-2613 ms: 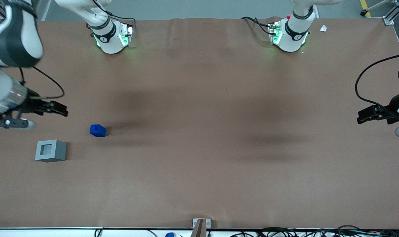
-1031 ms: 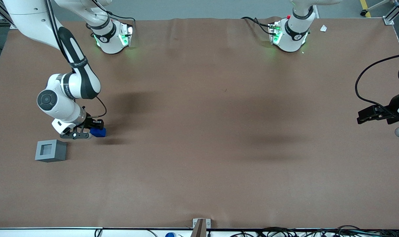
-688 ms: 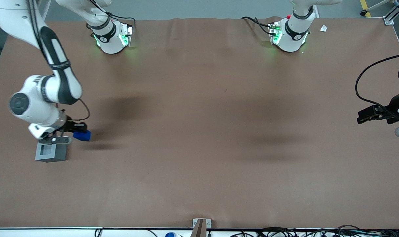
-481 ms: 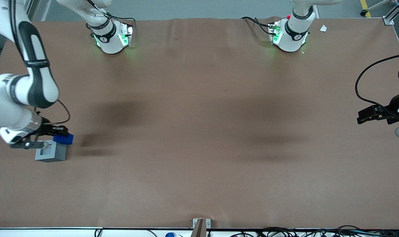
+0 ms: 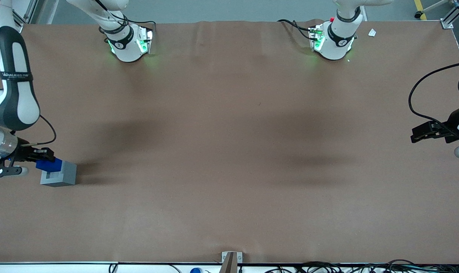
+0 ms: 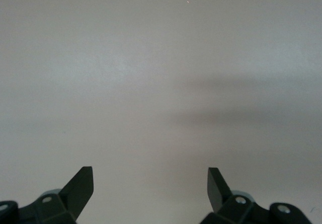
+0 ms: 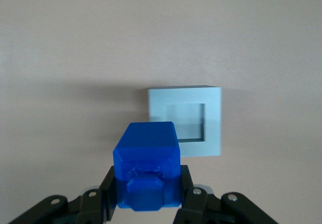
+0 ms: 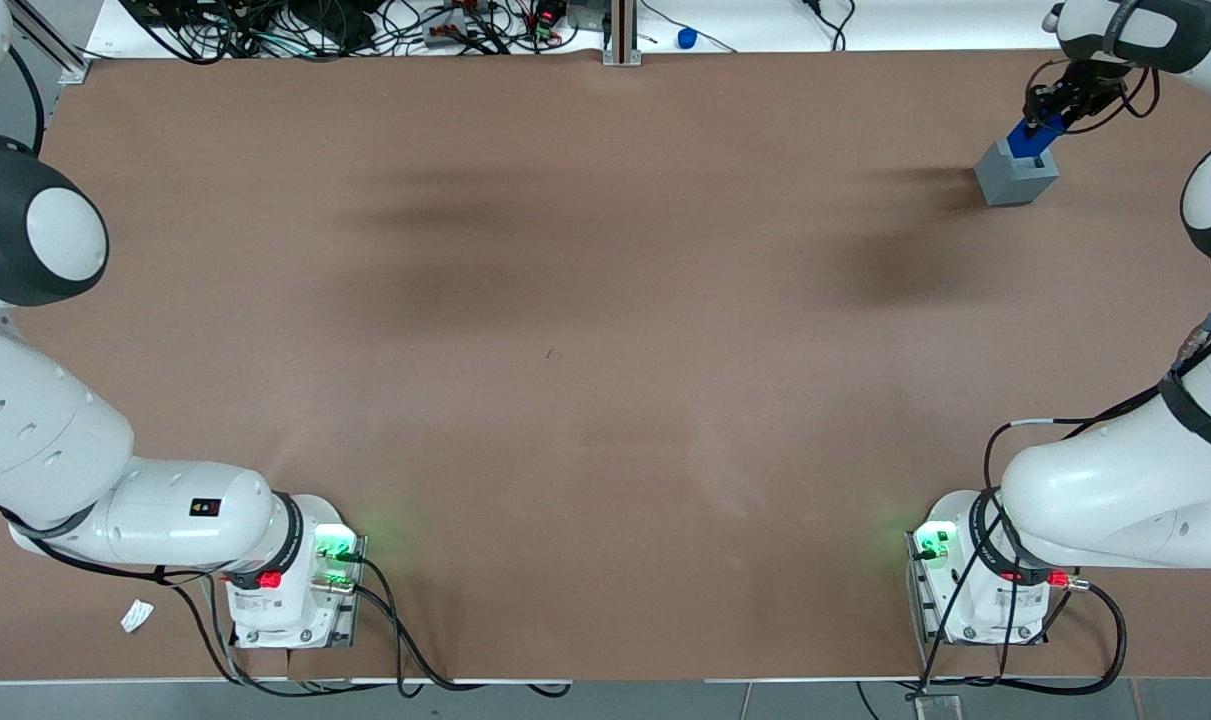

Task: Insert blue part into gray base with right arm
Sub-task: 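Lower the blue block into the gray base's hole and press down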

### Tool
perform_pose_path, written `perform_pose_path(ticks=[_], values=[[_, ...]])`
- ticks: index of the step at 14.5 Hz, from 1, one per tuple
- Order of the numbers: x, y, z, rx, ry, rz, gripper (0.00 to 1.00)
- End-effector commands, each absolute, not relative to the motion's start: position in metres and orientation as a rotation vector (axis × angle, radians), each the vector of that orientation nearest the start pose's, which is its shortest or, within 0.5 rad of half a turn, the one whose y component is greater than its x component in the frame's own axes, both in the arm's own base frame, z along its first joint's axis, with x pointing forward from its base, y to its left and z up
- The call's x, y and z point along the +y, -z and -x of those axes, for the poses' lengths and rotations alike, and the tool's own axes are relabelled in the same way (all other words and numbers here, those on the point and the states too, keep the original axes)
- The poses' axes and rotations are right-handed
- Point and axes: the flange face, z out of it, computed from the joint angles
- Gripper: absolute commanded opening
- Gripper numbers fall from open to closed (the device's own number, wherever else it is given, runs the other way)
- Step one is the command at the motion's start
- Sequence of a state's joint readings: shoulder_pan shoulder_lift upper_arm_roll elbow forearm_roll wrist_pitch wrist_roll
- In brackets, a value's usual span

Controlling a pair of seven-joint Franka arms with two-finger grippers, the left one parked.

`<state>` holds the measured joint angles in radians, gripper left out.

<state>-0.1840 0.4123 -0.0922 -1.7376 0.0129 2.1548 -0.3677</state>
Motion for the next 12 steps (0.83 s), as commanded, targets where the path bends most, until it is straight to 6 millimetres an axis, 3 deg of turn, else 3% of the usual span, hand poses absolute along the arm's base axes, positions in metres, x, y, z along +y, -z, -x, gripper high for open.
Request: perform_pose_path(ticks=[1,12], values=[[-0.185,-0.336,-0.641,-0.19,-0.003,3.164,0.01],[-0.202,-0.319,-0.655,-0.197,-0.008,3.153,0.0]])
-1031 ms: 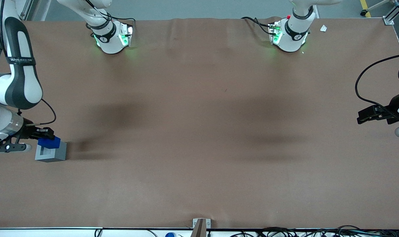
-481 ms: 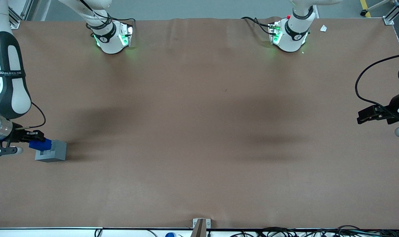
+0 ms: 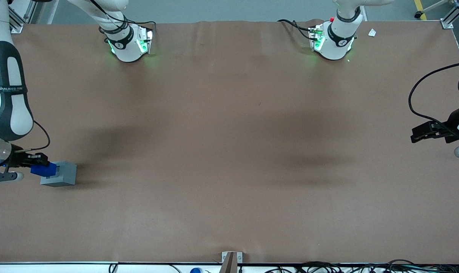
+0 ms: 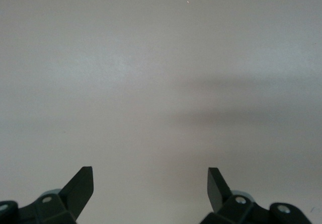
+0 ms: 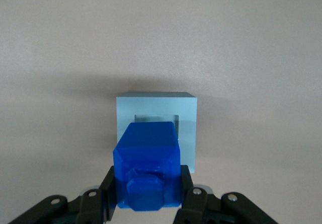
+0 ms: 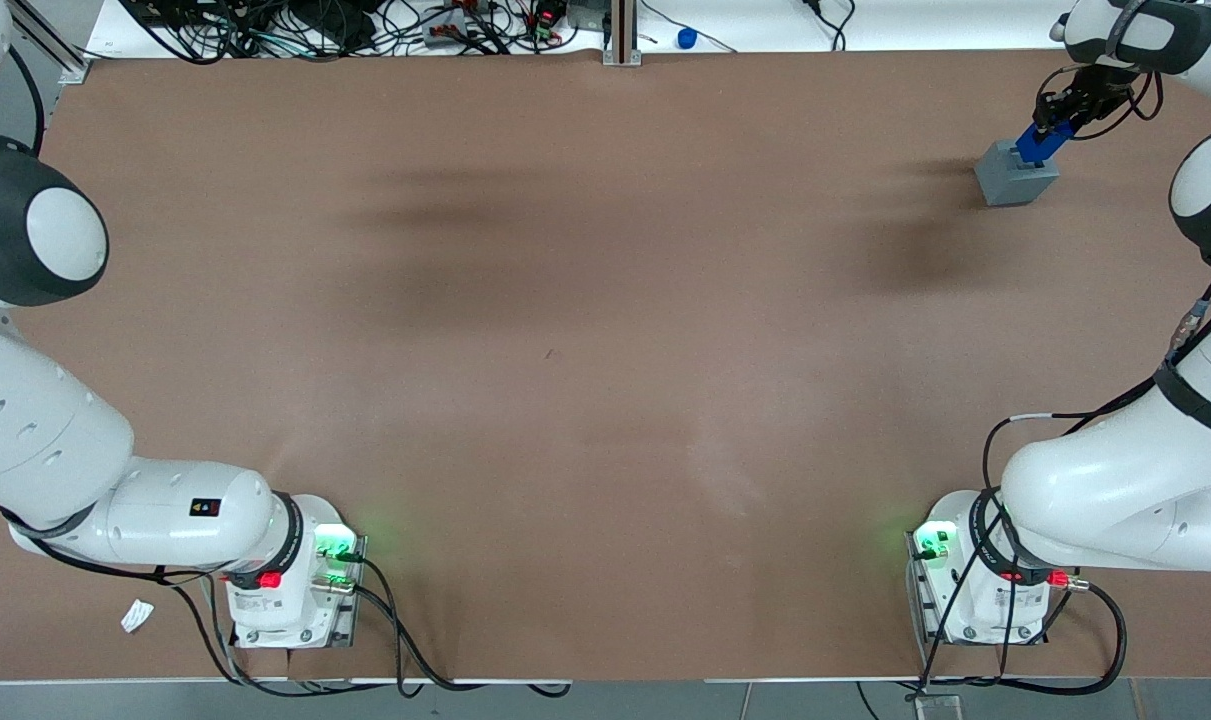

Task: Insert blue part into gray base with right arm
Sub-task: 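Lower the blue block into the gray base's hole and press down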

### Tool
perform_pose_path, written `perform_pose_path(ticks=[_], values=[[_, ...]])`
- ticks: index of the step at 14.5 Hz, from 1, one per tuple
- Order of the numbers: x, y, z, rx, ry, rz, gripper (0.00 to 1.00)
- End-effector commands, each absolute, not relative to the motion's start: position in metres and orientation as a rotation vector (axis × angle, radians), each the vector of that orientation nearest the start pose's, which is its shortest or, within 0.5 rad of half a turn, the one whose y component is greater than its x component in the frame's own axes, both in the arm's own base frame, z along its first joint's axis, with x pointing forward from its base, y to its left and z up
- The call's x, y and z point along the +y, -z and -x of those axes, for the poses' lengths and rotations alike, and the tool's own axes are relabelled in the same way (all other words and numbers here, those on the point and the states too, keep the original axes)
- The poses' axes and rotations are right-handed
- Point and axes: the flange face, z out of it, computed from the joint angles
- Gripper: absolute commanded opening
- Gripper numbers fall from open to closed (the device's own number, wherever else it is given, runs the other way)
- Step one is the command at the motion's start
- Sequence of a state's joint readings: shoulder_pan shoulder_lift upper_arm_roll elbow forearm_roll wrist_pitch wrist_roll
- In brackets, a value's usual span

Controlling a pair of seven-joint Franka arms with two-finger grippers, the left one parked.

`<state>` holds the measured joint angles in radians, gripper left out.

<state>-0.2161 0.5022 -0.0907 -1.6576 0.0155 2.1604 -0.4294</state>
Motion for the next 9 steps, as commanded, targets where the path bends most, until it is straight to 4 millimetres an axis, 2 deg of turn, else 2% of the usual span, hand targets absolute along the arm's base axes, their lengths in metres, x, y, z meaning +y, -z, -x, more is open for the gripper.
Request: perform_pose_path(ticks=[1,9], values=[[-0.2029,-0.3145,-0.6547,-0.181,-0.017,3.152,0.0],[-0.2038,-0.3061,-0.6534,-0.145,-0.041,3.151,0.0]])
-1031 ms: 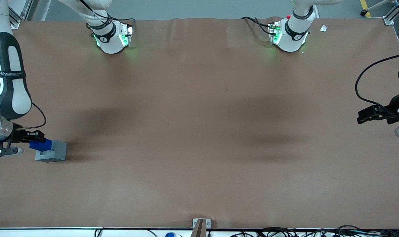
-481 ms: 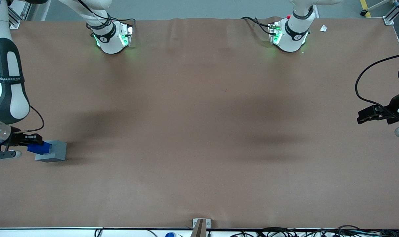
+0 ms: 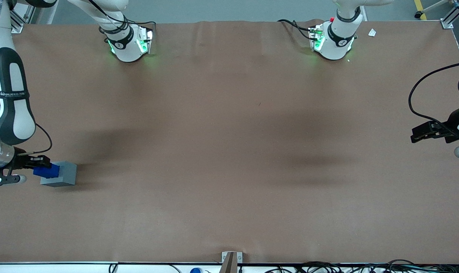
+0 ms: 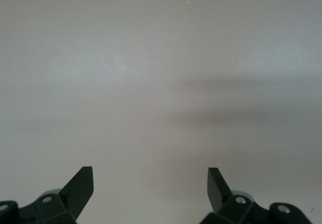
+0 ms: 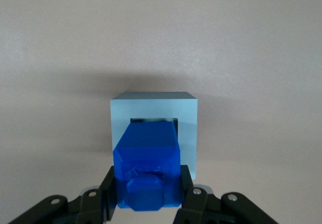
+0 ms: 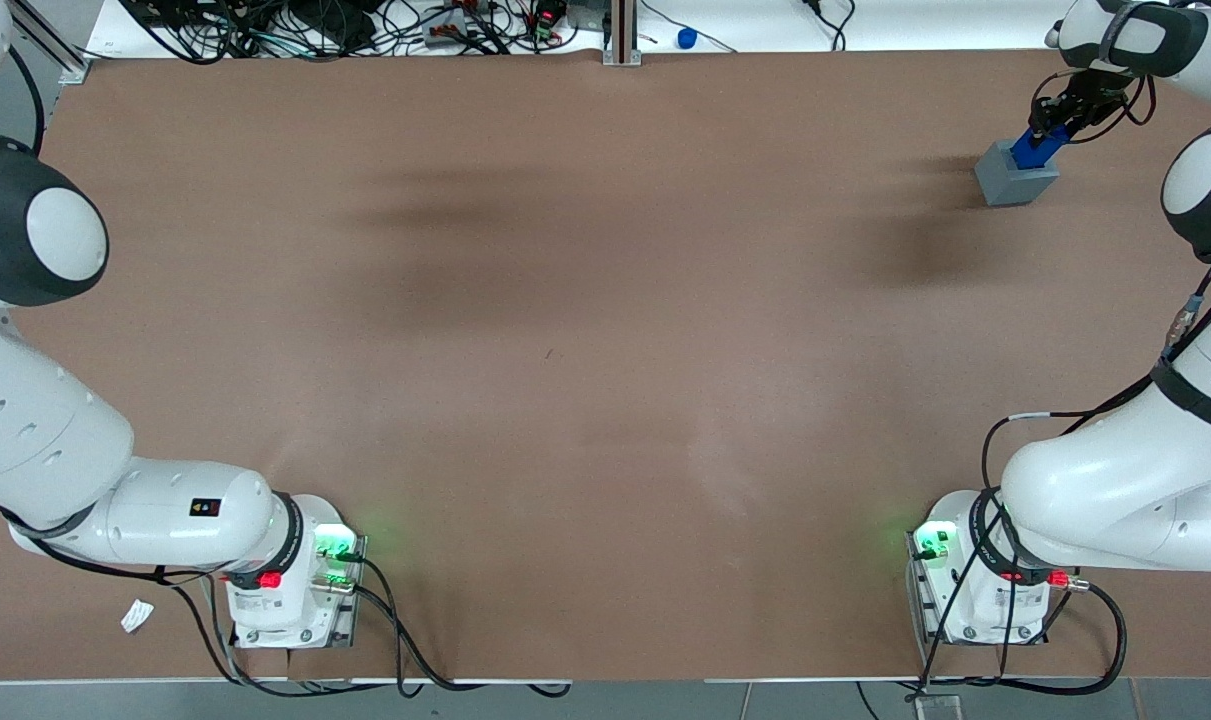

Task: Insert blue part into gray base with right arm
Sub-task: 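Lower the blue block into the gray base's hole and press down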

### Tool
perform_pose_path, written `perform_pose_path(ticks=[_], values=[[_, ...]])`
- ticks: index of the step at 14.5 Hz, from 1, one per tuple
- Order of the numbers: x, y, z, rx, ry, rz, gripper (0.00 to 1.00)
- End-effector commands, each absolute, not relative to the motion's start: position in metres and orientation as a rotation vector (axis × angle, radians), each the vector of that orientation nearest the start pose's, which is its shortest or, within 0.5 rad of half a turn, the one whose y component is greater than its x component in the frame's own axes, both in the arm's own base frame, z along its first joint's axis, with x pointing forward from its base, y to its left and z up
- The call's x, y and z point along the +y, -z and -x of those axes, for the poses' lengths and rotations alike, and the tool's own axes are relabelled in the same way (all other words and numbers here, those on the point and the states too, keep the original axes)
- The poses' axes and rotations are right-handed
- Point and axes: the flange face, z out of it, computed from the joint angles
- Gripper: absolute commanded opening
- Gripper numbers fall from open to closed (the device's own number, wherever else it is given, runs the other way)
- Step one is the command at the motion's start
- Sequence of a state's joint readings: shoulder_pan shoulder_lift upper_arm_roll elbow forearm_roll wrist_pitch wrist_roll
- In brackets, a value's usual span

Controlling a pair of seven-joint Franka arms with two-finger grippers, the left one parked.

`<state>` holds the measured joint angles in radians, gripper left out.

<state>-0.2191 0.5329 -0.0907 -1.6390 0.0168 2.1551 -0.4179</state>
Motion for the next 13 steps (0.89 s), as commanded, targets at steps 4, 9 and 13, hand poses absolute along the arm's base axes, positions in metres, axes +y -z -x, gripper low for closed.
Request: perform_pose_path(ticks=[4,9,13], values=[[-0.2057,-0.306,-0.6526,-0.128,-0.043,3.151,0.0],[-0.2068,-0.3061,-0.6525,-0.09,-0.041,3.153,0.0],[-0.2069,-0.3059,-0.653,-0.09,-0.039,3.154,0.0]])
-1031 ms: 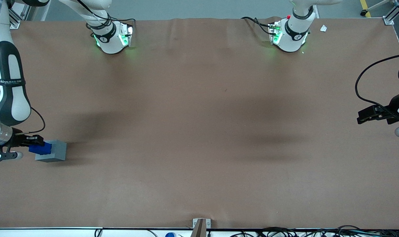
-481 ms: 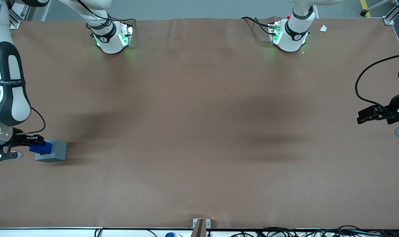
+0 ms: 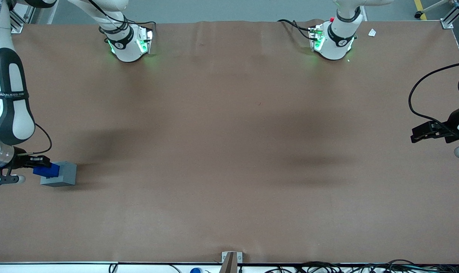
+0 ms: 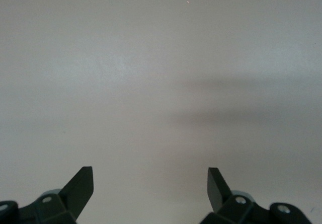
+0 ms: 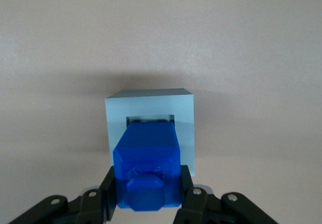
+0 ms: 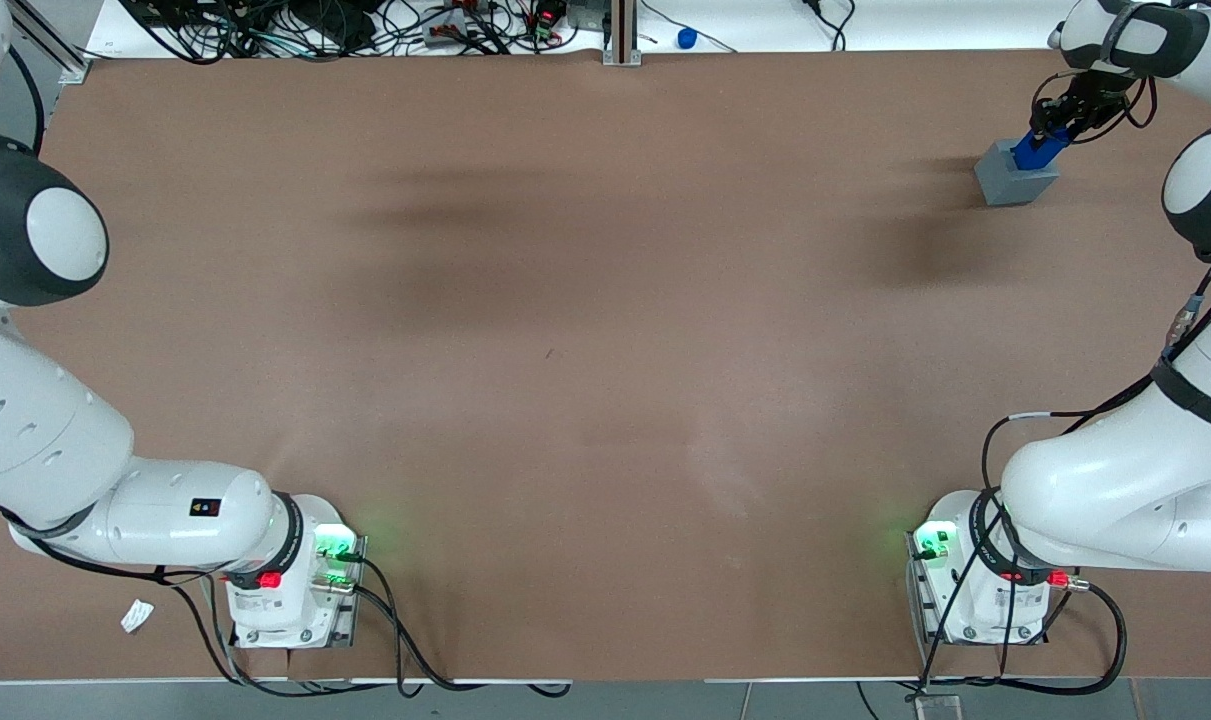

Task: Insert blue part into gray base with right arm
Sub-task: 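Lower the blue block into the gray base's hole and press down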

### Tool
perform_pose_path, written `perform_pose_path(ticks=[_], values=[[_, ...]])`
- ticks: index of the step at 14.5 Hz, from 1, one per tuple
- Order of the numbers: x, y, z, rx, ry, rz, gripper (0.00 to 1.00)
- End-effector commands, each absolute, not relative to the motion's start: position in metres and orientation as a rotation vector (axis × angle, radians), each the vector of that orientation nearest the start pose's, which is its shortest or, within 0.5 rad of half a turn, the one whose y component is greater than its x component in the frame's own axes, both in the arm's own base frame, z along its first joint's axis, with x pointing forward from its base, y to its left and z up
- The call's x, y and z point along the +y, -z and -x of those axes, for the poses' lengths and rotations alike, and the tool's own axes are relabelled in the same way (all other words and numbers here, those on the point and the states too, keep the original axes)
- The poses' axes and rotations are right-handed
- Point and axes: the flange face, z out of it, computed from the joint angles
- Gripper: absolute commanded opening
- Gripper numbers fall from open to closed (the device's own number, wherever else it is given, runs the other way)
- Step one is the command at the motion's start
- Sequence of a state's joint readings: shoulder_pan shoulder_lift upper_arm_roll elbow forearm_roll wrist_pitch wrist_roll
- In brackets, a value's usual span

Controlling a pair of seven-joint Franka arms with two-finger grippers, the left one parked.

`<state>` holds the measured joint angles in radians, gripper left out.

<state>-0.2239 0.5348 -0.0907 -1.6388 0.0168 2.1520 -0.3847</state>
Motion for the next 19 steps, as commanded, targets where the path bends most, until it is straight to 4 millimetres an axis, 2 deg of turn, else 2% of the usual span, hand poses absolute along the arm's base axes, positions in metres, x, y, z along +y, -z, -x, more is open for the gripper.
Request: perform_pose_path(ticks=[1,19], values=[[-0.2059,-0.3059,-0.6533,-0.092,-0.039,3.154,0.0],[-0.2035,-0.3008,-0.6567,-0.099,-0.046,3.154,0.0]])
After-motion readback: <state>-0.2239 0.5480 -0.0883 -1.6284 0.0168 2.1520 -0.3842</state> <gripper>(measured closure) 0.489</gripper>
